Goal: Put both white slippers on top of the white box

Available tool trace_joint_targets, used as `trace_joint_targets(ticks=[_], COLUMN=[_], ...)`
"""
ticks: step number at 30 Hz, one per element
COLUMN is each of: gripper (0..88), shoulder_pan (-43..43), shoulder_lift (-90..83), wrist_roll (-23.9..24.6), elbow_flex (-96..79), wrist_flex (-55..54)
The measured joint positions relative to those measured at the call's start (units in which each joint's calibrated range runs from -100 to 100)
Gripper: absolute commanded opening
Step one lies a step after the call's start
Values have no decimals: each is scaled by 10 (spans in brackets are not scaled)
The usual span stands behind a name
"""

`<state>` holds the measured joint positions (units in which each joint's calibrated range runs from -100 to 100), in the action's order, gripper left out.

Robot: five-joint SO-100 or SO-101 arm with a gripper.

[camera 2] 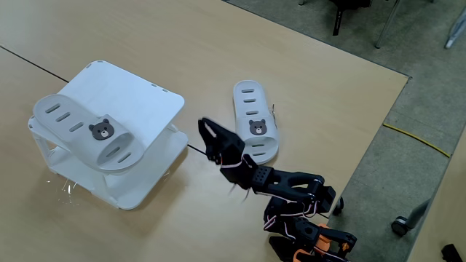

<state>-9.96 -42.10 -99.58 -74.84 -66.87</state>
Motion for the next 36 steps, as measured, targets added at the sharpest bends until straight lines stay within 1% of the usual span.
trace_joint_targets(ticks=[7, 11, 18, 22, 25, 26, 31, 34, 36], gripper=[7, 7, 7, 7, 7, 7, 7, 7, 7], shoulder_pan=[13, 15, 15, 26, 94, 139, 295, 362, 385], shoulder_lift=[0, 49, 266, 332, 373, 388, 417, 439, 462], wrist_roll=[0, 0, 0, 0, 0, 0, 0, 0, 0], elbow_flex=[-224, -234, -233, -235, -237, -237, -238, -239, -238], wrist_flex=[-52, -74, -74, -74, -74, -74, -74, -85, -110])
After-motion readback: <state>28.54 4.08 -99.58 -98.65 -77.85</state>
